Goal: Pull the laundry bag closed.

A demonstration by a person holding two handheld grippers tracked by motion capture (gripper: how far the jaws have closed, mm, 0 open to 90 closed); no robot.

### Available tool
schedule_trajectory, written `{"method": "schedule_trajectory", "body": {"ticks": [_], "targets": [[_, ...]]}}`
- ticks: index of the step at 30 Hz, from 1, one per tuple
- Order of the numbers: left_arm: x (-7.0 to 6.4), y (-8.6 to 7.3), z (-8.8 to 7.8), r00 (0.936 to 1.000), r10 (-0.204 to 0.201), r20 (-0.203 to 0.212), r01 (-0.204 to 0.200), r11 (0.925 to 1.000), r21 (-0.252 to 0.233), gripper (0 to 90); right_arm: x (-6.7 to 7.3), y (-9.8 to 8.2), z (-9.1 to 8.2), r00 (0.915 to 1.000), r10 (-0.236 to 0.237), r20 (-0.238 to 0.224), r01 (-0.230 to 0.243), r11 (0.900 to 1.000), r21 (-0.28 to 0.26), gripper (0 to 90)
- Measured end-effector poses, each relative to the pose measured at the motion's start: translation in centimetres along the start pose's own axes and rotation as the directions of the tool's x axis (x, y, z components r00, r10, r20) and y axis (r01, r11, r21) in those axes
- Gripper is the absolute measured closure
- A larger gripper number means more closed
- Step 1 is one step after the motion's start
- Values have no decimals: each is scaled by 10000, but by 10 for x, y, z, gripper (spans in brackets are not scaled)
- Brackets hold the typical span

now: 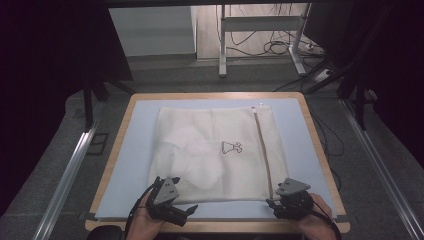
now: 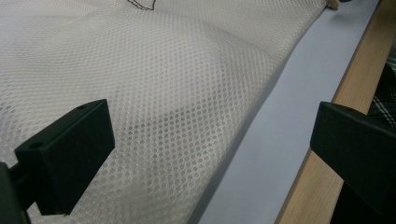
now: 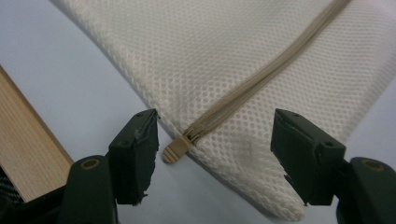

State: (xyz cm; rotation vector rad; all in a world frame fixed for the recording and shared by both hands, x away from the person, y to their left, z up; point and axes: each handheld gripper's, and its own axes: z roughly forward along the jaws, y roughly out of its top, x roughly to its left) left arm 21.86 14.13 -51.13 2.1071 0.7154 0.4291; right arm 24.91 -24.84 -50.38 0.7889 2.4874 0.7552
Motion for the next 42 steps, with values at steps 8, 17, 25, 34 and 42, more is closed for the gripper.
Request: {"method": "schedule_trajectory", "body": {"ticks": [8, 17, 25, 34, 42], "targets": [[-1, 0, 1, 10000, 57, 10, -57, 10000, 43, 0, 6, 3, 7, 9981, -622, 41, 620, 9975, 351, 280], [-1, 0, 1, 10000, 93, 14, -94, 9999, 69, 0, 7, 3, 7, 9946, -978, 357, 951, 9930, 695, 392], [-1, 0, 0, 10000, 74, 23, -74, 10000, 30, 0, 11, 5, -2, 9878, -1409, 660, 1366, 9885, 652, 550], [-1, 1, -1, 9999, 90, 44, -90, 10000, 27, 0, 9, 5, -8, 9890, -1332, 642, 1296, 9899, 576, 719], [-2, 1, 0, 9999, 122, 71, -123, 9999, 61, 0, 6, 5, -4, 9912, -1280, 325, 1261, 9905, 547, 755]]}}
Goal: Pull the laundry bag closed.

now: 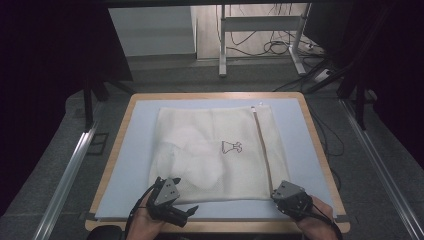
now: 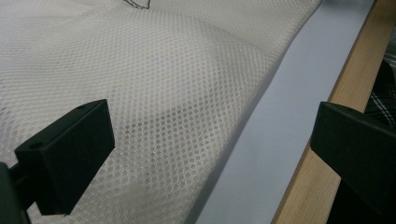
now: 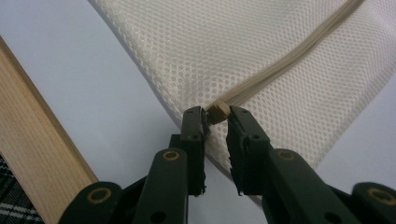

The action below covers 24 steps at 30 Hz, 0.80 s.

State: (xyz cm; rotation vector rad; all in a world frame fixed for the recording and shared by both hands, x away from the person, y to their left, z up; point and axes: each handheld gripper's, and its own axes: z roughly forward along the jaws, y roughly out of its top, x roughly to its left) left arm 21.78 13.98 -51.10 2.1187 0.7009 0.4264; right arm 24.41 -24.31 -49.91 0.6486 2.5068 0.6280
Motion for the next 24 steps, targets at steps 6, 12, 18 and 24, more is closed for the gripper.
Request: {"method": "schedule_trajectory", "body": {"ticks": [6, 12, 18, 24], "targets": [[-1, 0, 1, 10000, -1, 3, 1, 10000, 7, 0, 2, 1, -1, 9997, -258, -6, 258, 9996, -95, 787], [-1, 0, 2, 10000, 33, 20, -33, 10000, 41, 0, 5, 3, -1, 9980, -630, -96, 628, 9979, -156, 793], [-2, 1, 2, 10000, 39, 44, -40, 10000, 74, 0, 4, 3, -2, 9980, -637, -2, 637, 9980, -61, 838], [-2, 2, 5, 9999, -25, 99, 24, 9999, 131, 0, 3, 2, -4, 9975, -702, -53, 701, 9975, -57, 852]]}}
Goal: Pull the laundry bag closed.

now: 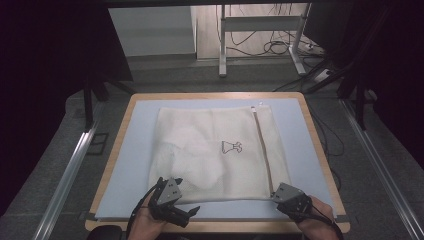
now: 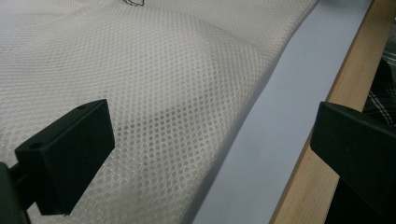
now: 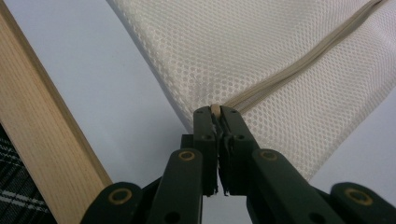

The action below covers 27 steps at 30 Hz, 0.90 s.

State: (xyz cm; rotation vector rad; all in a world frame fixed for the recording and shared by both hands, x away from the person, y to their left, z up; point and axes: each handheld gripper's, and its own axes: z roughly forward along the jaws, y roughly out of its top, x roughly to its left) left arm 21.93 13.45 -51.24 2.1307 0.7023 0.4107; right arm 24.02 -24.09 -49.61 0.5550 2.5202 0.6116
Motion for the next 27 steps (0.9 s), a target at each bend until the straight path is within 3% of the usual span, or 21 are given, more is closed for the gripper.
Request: {"method": "schedule_trajectory", "body": {"ticks": [8, 16, 21, 27], "targets": [[0, 1, 1, 10000, -14, 0, 14, 10000, 54, 0, 3, 2, 7, 9997, -227, -22, 227, 9996, 164, 782], [-1, 1, 2, 10000, -31, 41, 31, 10000, 86, 0, 5, 5, 4, 9987, -463, 228, 462, 9989, 61, 846], [-1, 5, 11, 9995, -235, 218, 227, 9991, 357, 0, 4, 4, 1, 9986, -475, 241, 473, 9988, 90, 855], [-5, 21, 27, 9977, -395, 555, 360, 9974, 618, 0, 2, 2, -1, 9995, -304, 131, 302, 9995, 95, 855]]}}
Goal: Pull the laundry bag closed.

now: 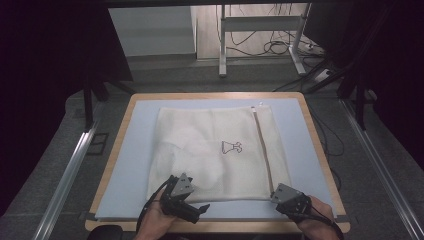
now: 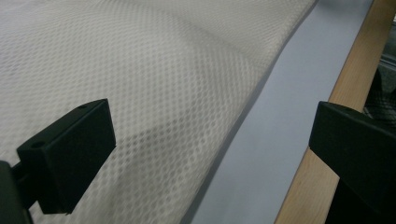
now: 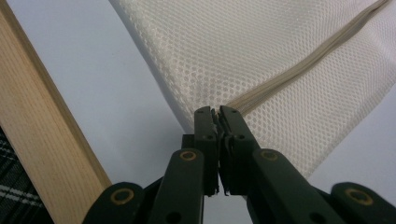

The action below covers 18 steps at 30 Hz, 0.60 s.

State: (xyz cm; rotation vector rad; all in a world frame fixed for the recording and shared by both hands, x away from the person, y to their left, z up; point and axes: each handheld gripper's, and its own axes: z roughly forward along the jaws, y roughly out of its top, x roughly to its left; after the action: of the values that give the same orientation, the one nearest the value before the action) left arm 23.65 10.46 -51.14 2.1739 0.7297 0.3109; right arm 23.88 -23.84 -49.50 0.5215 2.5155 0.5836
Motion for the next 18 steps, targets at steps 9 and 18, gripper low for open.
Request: {"method": "schedule_trajectory", "body": {"ticks": [9, 18], "targets": [[1, 21, 16, 9977, -219, 649, 236, 9994, -257, 23, -3, -3, -2, 9997, 186, -151, -186, 9998, 25, 854], [-6, 31, 28, 9954, 62, 957, 0, 9979, -645, 182, -4, -4, -3, 9992, 321, -234, -321, 9995, 23, 853]]}}
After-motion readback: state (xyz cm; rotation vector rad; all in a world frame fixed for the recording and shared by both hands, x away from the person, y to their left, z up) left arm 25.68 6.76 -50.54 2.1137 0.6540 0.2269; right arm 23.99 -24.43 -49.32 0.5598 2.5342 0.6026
